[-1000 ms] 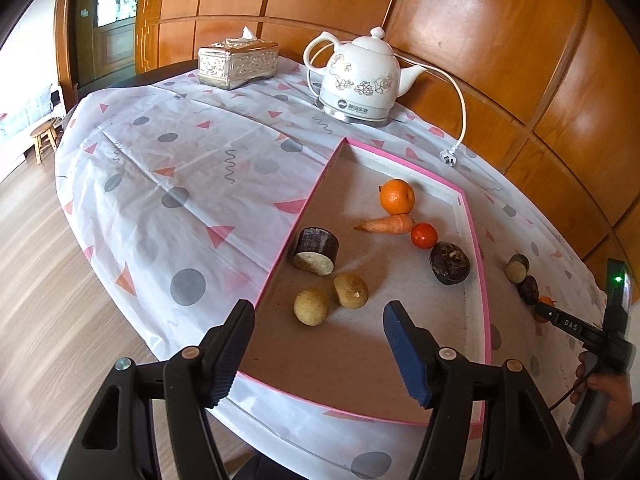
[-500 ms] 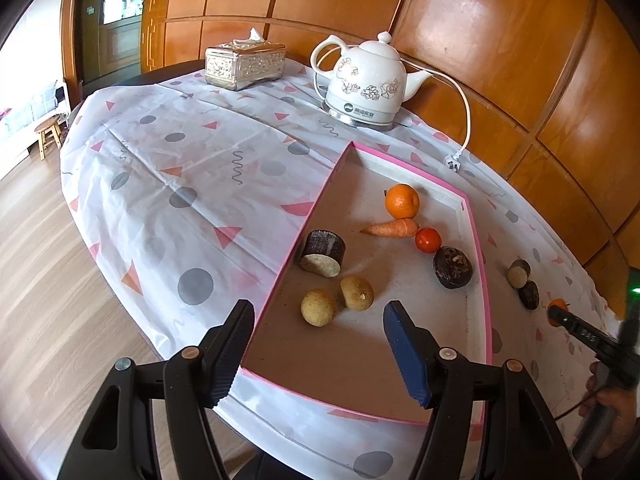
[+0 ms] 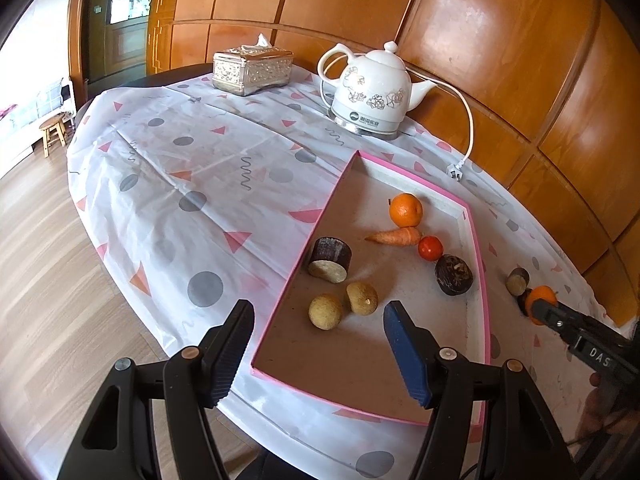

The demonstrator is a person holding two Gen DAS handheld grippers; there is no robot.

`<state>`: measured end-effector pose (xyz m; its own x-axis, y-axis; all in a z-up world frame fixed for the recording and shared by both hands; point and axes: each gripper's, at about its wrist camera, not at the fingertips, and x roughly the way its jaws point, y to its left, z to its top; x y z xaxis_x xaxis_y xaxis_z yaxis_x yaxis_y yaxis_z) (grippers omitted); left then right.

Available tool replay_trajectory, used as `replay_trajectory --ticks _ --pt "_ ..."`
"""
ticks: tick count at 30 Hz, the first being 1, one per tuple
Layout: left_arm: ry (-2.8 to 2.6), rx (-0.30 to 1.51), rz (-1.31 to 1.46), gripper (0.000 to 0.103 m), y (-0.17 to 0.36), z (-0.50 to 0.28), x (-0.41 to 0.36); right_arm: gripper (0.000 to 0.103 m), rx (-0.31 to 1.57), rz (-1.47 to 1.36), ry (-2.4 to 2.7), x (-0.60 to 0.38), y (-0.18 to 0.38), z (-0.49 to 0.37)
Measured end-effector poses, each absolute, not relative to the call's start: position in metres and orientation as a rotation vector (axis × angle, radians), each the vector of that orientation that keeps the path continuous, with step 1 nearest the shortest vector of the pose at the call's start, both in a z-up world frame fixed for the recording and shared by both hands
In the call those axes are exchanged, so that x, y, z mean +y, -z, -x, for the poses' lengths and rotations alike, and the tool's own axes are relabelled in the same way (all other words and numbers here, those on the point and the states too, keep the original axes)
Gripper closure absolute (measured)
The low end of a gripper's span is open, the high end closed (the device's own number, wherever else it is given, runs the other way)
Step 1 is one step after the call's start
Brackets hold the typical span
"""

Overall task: Organize fruits
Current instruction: 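Carry the orange into the tray and open the right gripper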

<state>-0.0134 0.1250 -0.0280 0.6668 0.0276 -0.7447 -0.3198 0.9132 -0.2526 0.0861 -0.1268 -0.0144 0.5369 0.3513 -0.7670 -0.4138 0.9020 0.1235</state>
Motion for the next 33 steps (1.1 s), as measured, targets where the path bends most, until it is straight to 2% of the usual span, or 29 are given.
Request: replay_trajectory --ticks 16,26,33 --pt "-0.244 0.821 0.422 0.032 0.031 0.017 0.139 0.063 0.905 0.186 -0.607 -0.033 0.020 -0.094" --pt "-0.260 0.822 0.416 0.031 0.033 0.018 0.143 0.063 0.905 0.205 -0.579 -0.006 0.026 -0.117" --pt "-0.258 0.824 0.419 0.031 0.034 0.018 0.144 0.054 0.887 0.196 -0.572 -0.008 0.023 -0.114"
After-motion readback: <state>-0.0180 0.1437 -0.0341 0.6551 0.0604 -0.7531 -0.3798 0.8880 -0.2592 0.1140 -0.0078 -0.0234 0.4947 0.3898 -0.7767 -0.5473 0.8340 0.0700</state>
